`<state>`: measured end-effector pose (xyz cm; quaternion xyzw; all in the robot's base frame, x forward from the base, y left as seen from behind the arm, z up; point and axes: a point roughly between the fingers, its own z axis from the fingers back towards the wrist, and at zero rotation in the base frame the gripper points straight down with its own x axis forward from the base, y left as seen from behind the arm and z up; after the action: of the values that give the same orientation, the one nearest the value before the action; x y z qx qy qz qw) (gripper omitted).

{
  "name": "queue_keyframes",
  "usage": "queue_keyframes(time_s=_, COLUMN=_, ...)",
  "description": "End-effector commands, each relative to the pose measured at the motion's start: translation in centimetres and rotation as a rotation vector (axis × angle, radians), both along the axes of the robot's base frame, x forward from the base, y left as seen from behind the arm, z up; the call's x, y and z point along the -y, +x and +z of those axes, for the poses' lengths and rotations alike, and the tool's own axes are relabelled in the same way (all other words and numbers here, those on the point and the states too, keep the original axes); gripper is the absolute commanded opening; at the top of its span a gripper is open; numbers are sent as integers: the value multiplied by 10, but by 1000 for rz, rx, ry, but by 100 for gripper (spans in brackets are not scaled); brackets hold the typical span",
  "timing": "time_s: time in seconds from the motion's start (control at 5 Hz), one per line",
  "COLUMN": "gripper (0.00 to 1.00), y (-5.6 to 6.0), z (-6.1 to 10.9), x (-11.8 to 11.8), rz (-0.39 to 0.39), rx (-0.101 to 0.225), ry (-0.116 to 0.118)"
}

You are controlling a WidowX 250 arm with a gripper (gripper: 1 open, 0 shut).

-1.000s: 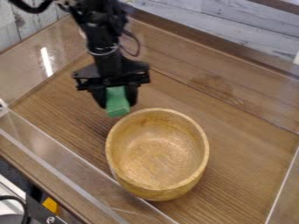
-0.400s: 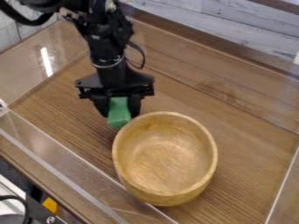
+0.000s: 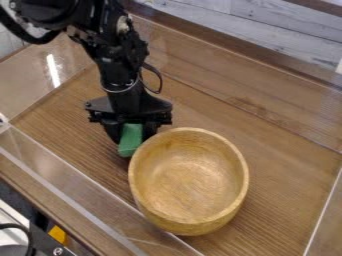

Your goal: Remove the green block from inside the brown bowl and put it on the table

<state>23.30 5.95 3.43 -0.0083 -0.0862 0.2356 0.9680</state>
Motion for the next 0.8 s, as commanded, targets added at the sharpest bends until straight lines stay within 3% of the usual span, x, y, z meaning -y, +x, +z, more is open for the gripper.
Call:
queue_keyframes(time_s=0.0, gripper=0, y=14, z=6, x=-13, rz=-69, rx=35, ry=22)
queue_keyframes(time_s=0.4, gripper=0, y=-6, z=5, x=-27, rz=5, rx=14, ry=40)
queue_keyframes(time_s=0.6, gripper=100, y=-15, z=4, x=-30, rz=-12, rx=5, ry=50)
